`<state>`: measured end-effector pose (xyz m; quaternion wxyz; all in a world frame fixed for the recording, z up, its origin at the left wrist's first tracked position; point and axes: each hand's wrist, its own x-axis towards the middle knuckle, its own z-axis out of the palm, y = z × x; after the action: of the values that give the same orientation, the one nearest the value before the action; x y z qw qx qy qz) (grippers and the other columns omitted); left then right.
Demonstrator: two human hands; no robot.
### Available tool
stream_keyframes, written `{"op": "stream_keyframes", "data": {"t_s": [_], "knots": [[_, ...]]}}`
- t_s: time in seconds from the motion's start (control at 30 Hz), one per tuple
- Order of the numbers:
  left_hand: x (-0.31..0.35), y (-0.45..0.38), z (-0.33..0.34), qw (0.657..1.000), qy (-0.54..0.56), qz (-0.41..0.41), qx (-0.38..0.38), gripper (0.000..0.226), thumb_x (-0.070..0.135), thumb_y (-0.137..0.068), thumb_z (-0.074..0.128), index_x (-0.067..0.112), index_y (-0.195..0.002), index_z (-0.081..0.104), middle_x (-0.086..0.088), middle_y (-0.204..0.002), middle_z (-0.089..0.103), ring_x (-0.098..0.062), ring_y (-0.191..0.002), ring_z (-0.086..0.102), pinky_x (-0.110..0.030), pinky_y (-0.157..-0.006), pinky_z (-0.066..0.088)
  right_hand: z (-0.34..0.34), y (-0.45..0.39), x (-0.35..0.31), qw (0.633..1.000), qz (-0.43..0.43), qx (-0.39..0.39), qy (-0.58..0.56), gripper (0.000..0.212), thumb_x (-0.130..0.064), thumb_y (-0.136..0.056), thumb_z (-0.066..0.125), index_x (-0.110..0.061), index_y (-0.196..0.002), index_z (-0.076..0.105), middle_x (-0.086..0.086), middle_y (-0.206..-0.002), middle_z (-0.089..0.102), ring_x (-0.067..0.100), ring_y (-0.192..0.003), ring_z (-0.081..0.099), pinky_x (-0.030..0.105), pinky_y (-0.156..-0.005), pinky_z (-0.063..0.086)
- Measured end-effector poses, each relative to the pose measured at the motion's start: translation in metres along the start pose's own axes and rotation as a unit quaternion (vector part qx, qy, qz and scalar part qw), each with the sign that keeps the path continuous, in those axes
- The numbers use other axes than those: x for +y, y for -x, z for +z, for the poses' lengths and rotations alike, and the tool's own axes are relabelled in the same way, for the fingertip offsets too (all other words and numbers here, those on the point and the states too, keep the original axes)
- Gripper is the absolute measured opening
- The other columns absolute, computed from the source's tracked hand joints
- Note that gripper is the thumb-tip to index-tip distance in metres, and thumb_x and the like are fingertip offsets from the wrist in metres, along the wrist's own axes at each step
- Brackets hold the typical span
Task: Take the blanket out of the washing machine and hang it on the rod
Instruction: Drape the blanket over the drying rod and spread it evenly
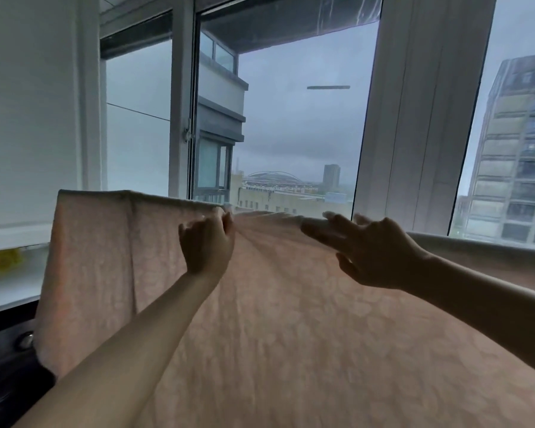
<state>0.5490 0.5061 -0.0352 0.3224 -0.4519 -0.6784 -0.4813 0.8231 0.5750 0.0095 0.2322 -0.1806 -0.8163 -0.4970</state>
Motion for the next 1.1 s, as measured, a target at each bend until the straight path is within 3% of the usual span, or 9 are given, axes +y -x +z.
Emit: {"op": "stream_keyframes", "data": {"t_s": [0.13, 0.27, 0.43, 0.53, 0.63, 0.77, 0.87, 0.97, 1.1], "knots": [[-0.003, 0.003, 0.006, 0.994, -0.007, -0.014, -0.106, 0.040, 0.036, -0.101, 0.038, 0.018, -0.067, 0.052, 0.000, -0.059, 0.056, -0.021, -0.058, 0.060, -0.039, -0.079, 0.050, 0.004, -0.007, -0.008, 1.000, -0.021, -0.002, -0.003, 0.065, -0.044, -0.090, 0.050, -0.036, -0.149, 0.025, 0.014, -0.147, 0.040, 0.027, -0.084, 0.062, 0.022, -0.046, 0.037], [-0.005, 0.012, 0.008, 0.994, 0.001, -0.016, -0.106, 0.038, 0.035, -0.100, 0.041, 0.018, -0.069, 0.054, 0.001, -0.058, 0.057, -0.020, -0.056, 0.061, -0.040, -0.079, 0.051, 0.010, -0.016, -0.017, 1.000, -0.016, -0.010, 0.002, 0.062, -0.048, -0.089, 0.052, -0.033, -0.146, 0.033, 0.012, -0.150, 0.037, 0.026, -0.085, 0.058, 0.030, -0.053, 0.043], [-0.004, 0.014, 0.005, 0.994, 0.031, -0.026, -0.104, 0.036, 0.036, -0.099, 0.044, 0.020, -0.068, 0.050, 0.007, -0.056, 0.051, -0.011, -0.052, 0.055, -0.039, -0.075, 0.053, 0.011, -0.024, -0.017, 0.997, -0.017, 0.060, -0.045, 0.061, -0.006, -0.073, 0.074, -0.021, -0.130, 0.058, 0.011, -0.135, 0.055, 0.023, -0.069, 0.060, 0.033, -0.049, 0.049], [-0.001, 0.014, 0.003, 0.993, 0.062, -0.024, -0.096, 0.036, 0.035, -0.099, 0.045, 0.023, -0.065, 0.045, 0.011, -0.054, 0.046, -0.006, -0.050, 0.050, -0.039, -0.072, 0.053, 0.012, -0.026, -0.015, 0.994, -0.025, 0.092, -0.057, 0.040, -0.003, -0.073, 0.077, -0.017, -0.110, 0.070, 0.008, -0.129, 0.061, 0.025, -0.068, 0.066, 0.042, -0.062, 0.057], [0.001, 0.014, 0.005, 0.995, 0.083, 0.001, -0.056, 0.034, 0.036, -0.098, 0.046, 0.023, -0.067, 0.046, 0.014, -0.051, 0.042, -0.004, -0.046, 0.048, -0.037, -0.068, 0.053, 0.015, -0.024, -0.017, 0.992, -0.032, 0.123, -0.025, 0.022, -0.004, -0.076, 0.073, -0.014, -0.096, 0.073, 0.006, -0.126, 0.064, 0.029, -0.091, 0.071, 0.057, -0.095, 0.045], [-0.005, 0.022, 0.009, 0.997, 0.049, 0.042, -0.046, 0.036, 0.038, -0.097, 0.047, 0.019, -0.068, 0.056, 0.014, -0.049, 0.041, -0.005, -0.043, 0.044, -0.034, -0.070, 0.053, 0.024, -0.015, -0.023, 0.986, -0.077, 0.145, -0.015, 0.014, -0.005, -0.084, 0.068, -0.011, -0.095, 0.074, 0.006, -0.125, 0.064, 0.028, -0.118, 0.059, 0.061, -0.101, 0.039], [-0.009, 0.024, 0.013, 0.997, 0.038, 0.053, -0.037, 0.036, 0.036, -0.097, 0.050, 0.015, -0.070, 0.062, 0.012, -0.052, 0.042, -0.006, -0.044, 0.042, -0.034, -0.072, 0.053, 0.024, -0.016, -0.022, 0.985, -0.130, 0.116, 0.000, 0.015, -0.008, -0.088, 0.062, -0.012, -0.094, 0.074, 0.004, -0.126, 0.064, 0.026, -0.127, 0.052, 0.058, -0.106, 0.035], [-0.010, 0.020, 0.014, 0.997, 0.051, 0.051, -0.035, 0.035, 0.035, -0.096, 0.051, 0.015, -0.071, 0.062, 0.011, -0.053, 0.046, -0.008, -0.045, 0.047, -0.035, -0.071, 0.054, 0.016, -0.032, -0.020, 0.989, -0.124, 0.070, -0.028, 0.022, -0.025, -0.093, 0.057, -0.015, -0.105, 0.071, 0.009, -0.137, 0.055, 0.026, -0.129, 0.050, 0.051, -0.108, 0.037], [-0.013, 0.020, 0.016, 0.996, 0.058, 0.050, -0.042, 0.034, 0.035, -0.096, 0.051, 0.013, -0.074, 0.064, 0.009, -0.055, 0.050, -0.010, -0.046, 0.053, -0.037, -0.071, 0.055, 0.015, -0.055, -0.021, 0.996, -0.081, -0.019, -0.019, 0.055, -0.045, -0.099, 0.026, -0.018, -0.144, 0.039, 0.009, -0.154, 0.032, 0.027, -0.132, 0.045, 0.052, -0.108, 0.037]]}}
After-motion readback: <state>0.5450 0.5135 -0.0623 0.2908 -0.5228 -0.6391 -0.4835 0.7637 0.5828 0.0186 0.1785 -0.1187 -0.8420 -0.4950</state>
